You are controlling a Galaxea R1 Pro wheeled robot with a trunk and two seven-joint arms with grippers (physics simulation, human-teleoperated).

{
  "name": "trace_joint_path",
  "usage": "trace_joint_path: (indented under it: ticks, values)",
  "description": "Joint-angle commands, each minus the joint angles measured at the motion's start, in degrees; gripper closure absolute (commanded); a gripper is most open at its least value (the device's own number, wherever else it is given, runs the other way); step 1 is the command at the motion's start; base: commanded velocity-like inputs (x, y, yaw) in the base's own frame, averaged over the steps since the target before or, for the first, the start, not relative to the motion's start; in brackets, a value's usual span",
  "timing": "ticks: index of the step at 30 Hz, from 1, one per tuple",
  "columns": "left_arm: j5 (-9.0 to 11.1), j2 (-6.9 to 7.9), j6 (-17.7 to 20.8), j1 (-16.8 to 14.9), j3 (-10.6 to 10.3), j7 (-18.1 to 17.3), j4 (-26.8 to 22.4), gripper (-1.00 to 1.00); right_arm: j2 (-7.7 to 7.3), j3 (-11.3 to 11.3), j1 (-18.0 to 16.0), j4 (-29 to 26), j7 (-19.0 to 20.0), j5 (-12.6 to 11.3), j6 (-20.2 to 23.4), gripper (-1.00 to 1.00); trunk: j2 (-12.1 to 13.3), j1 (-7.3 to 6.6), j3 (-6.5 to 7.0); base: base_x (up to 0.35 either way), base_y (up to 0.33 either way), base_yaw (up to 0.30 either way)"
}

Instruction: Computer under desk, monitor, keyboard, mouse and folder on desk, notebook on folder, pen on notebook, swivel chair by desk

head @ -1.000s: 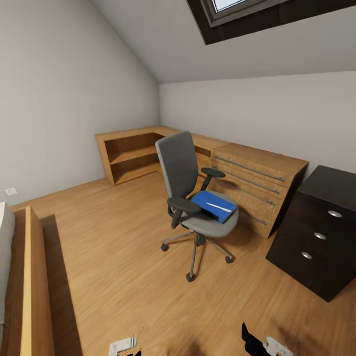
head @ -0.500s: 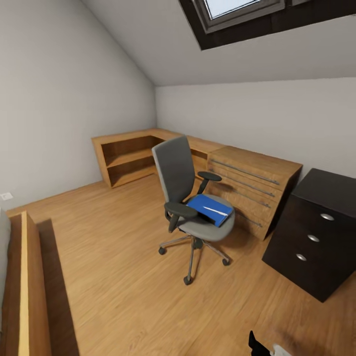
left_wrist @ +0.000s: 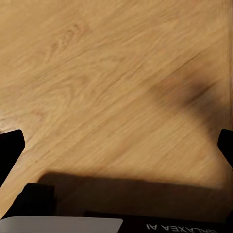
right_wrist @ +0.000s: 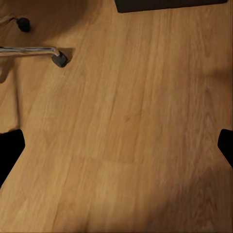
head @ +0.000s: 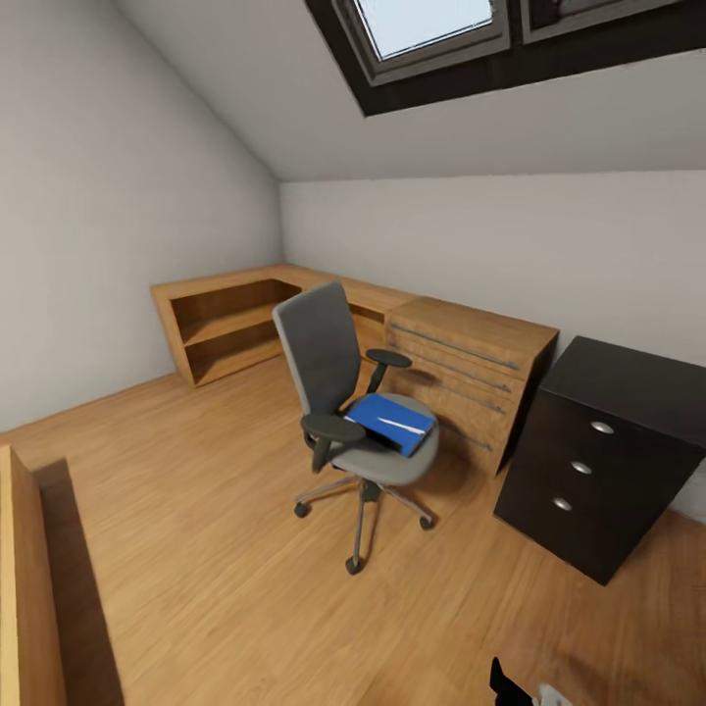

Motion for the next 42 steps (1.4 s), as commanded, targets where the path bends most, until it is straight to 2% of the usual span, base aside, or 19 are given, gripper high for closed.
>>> trace_joint_path:
  ticks: [1,18,19,24,27,29,32,39,41,42]
  values:
    - [0.46,-0.01,0.21,0.00,0.06,-0.02,-0.09,-1.00,0.01,-0.47,-0.06,0.12,0.59,-0.21,-0.16,-1.00,0.39,-0.23,0.20,0.000,0.000,-0.195]
    - [0.51,-0.16,0.14,0.00,0.13,-0.02,-0.07,-1.00,1.12,-0.42,-0.06,0.05,0.70,1.09,-0.22,-1.00,7.21,-3.97,4.29,0.000,0.000,-0.197]
    - [0.51,-0.18,0.11,0.00,0.10,-0.06,-0.07,-1.00,1.25,-0.42,-0.06,0.06,0.61,3.08,-0.25,-1.00,7.61,-4.19,4.54,0.000,0.000,-0.189]
    - [0.46,-0.16,-0.08,0.00,0.07,-0.09,0.70,-1.00,1.38,-0.41,-0.06,0.12,0.44,6.40,-0.23,-1.00,9.62,-5.28,5.76,0.000,0.000,-0.183]
    - [0.44,-0.21,-1.17,0.00,0.07,-0.10,1.30,-1.00,1.72,-0.44,-0.06,0.13,0.39,8.07,-0.23,-1.00,10.82,-5.94,6.45,0.000,0.000,-0.212]
    - [0.42,-0.28,-4.05,0.00,0.05,-0.10,2.46,-1.00,2.02,-0.48,-0.06,0.13,0.36,9.20,-0.23,-1.00,11.62,-6.38,6.85,0.000,0.000,-0.250]
    - [0.42,-0.28,-4.71,0.00,0.05,-0.10,2.78,-1.00,2.07,-0.45,-0.06,0.13,0.36,9.37,-0.23,-1.00,12.82,-7.04,7.40,0.000,0.000,-0.271]
    - [0.35,-0.28,-6.52,0.00,-0.08,-0.33,2.97,-1.00,2.10,-0.43,-0.06,0.13,0.35,9.53,-0.18,-1.00,12.82,-7.04,7.41,0.000,0.000,-0.281]
    - [0.34,-0.28,-8.66,0.00,-0.12,-0.42,3.03,-1.00,2.10,-0.44,-0.06,0.13,0.35,9.62,-0.19,-1.00,12.82,-7.04,7.41,0.000,0.000,-0.287]
    - [0.33,-0.28,-12.75,0.00,-0.12,-0.50,3.37,-1.00,2.10,-0.42,-0.06,0.13,0.35,9.95,-0.18,-1.00,12.82,-7.04,7.41,0.000,0.000,-0.294]
